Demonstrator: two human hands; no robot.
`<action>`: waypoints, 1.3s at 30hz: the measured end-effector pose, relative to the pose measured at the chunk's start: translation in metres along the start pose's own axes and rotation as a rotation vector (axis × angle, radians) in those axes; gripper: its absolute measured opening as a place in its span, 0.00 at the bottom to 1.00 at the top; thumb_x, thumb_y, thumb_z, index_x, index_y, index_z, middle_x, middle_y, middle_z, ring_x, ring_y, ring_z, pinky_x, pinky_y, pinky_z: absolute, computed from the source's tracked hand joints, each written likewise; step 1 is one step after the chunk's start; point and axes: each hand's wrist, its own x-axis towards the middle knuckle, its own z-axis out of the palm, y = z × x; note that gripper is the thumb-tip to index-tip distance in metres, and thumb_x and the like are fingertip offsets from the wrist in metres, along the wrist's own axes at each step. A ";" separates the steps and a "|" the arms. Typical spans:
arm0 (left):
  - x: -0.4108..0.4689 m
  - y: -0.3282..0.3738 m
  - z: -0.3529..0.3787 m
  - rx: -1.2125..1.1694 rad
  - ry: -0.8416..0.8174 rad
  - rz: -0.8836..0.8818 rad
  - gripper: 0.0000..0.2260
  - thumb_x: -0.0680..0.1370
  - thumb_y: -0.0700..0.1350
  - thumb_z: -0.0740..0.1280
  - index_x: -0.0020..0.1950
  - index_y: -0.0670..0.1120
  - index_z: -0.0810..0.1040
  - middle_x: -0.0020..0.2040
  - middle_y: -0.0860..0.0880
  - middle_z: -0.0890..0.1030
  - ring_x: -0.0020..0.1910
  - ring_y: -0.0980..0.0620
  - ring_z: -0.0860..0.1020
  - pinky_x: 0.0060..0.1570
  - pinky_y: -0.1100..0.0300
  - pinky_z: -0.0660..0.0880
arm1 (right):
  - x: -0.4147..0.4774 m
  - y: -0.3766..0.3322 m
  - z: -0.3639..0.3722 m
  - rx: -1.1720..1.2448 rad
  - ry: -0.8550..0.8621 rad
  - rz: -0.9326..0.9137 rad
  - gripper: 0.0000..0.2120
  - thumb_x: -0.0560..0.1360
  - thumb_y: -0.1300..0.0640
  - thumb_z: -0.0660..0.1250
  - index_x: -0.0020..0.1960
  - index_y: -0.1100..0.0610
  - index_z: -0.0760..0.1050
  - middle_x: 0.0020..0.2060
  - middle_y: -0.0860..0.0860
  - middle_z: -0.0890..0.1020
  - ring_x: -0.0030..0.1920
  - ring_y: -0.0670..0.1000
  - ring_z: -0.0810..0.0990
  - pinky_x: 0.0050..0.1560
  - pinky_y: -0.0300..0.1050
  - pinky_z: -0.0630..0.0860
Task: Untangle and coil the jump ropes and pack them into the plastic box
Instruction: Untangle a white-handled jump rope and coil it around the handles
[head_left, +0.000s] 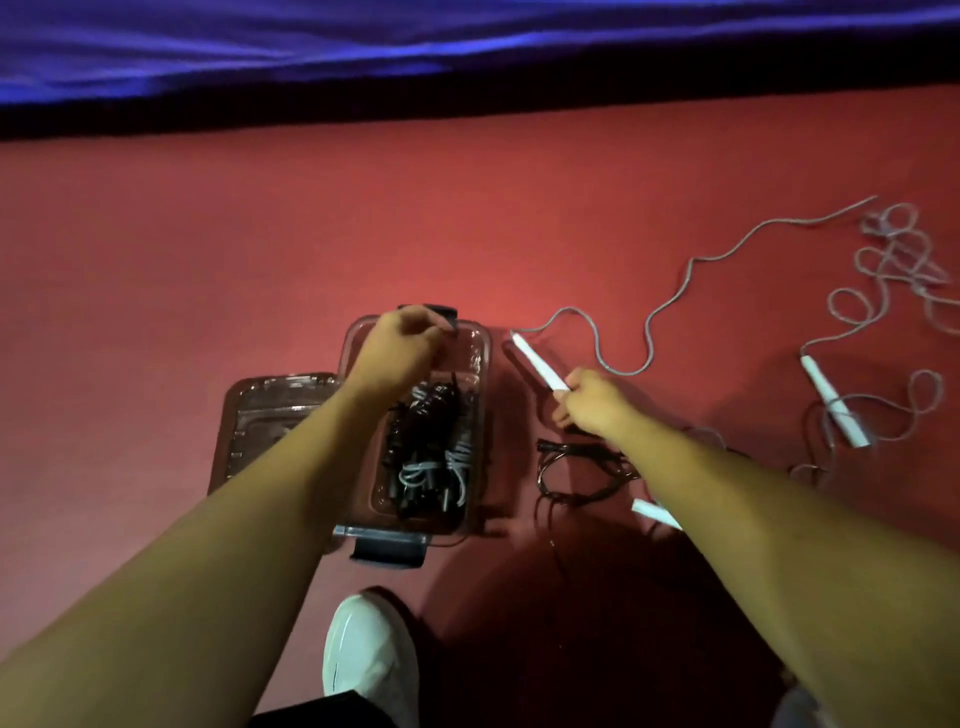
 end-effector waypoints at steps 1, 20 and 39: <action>-0.006 0.013 0.006 -0.005 -0.038 -0.010 0.11 0.78 0.41 0.64 0.37 0.45 0.81 0.32 0.45 0.80 0.28 0.53 0.77 0.30 0.64 0.74 | -0.015 -0.011 -0.012 0.175 -0.021 0.015 0.03 0.81 0.63 0.59 0.53 0.58 0.66 0.33 0.57 0.77 0.26 0.51 0.78 0.31 0.44 0.77; -0.197 0.257 -0.038 -0.437 -0.611 0.242 0.10 0.82 0.47 0.58 0.43 0.45 0.71 0.27 0.51 0.59 0.23 0.55 0.57 0.25 0.63 0.56 | -0.246 -0.120 -0.194 -0.173 0.360 -0.635 0.35 0.69 0.44 0.75 0.72 0.47 0.65 0.61 0.54 0.70 0.61 0.51 0.70 0.64 0.41 0.67; -0.202 0.256 -0.025 -0.162 -0.491 0.331 0.08 0.81 0.47 0.64 0.50 0.45 0.78 0.38 0.44 0.80 0.27 0.52 0.66 0.22 0.66 0.57 | -0.312 -0.141 -0.204 -0.165 0.010 -0.812 0.11 0.80 0.57 0.63 0.42 0.59 0.80 0.22 0.46 0.72 0.24 0.46 0.70 0.28 0.39 0.70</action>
